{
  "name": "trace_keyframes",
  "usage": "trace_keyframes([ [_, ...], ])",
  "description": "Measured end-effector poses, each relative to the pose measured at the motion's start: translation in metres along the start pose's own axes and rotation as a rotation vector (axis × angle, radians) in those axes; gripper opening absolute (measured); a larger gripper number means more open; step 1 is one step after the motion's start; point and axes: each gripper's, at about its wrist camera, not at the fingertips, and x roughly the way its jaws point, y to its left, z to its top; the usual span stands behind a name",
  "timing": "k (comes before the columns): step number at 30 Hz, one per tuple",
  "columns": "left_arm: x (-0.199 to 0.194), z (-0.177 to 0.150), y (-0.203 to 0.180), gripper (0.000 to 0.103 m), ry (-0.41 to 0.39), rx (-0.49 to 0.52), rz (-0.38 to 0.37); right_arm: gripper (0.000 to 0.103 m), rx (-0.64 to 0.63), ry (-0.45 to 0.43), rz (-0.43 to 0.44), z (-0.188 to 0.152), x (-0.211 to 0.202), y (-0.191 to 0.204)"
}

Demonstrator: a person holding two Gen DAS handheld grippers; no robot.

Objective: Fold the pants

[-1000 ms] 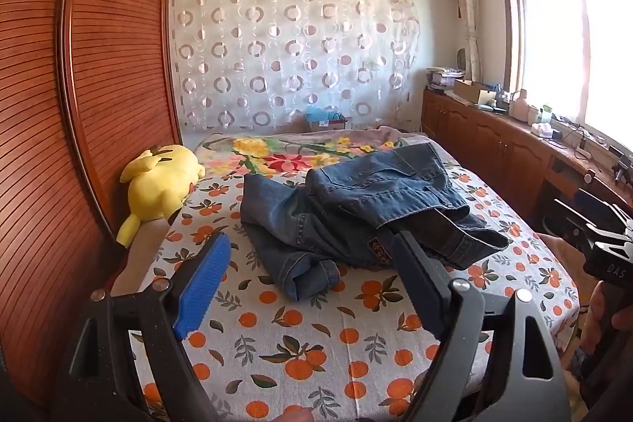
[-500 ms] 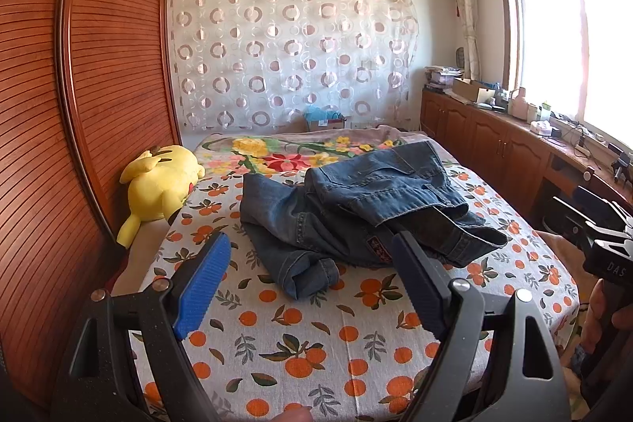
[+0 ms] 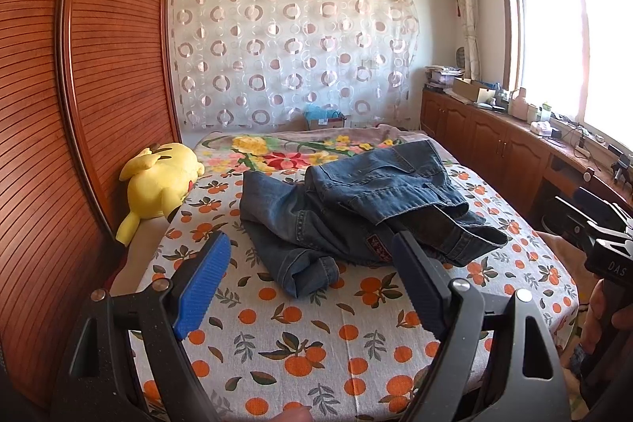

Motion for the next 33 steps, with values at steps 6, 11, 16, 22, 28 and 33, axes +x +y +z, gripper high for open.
trace_keyframes([
  [6,0.0000,0.0000,0.0001,0.084,0.000,0.000,0.000,0.103,0.001,0.003,0.001,0.0004,0.0005,-0.0012],
  [11,-0.0001,0.0000,-0.0001,0.084,0.001,0.000,0.001,0.103,0.002,0.005,0.002,0.0001,-0.0005,-0.0023],
  [16,-0.0004,-0.0002,-0.0011,0.084,0.001,0.000,-0.001,0.103,0.004,0.004,0.002,0.0005,-0.0010,-0.0031],
  [22,-0.0012,-0.0002,-0.0024,0.084,0.002,0.000,-0.002,0.103,0.007,0.005,0.001,0.0008,-0.0020,-0.0047],
  [28,-0.0017,0.0000,-0.0031,0.084,0.004,0.001,-0.003,0.103,0.005,0.005,0.002,0.0008,-0.0013,-0.0033],
  [33,-0.0012,-0.0011,-0.0038,0.084,0.007,0.001,-0.002,0.103,0.000,0.009,0.002,0.0004,-0.0005,-0.0027],
])
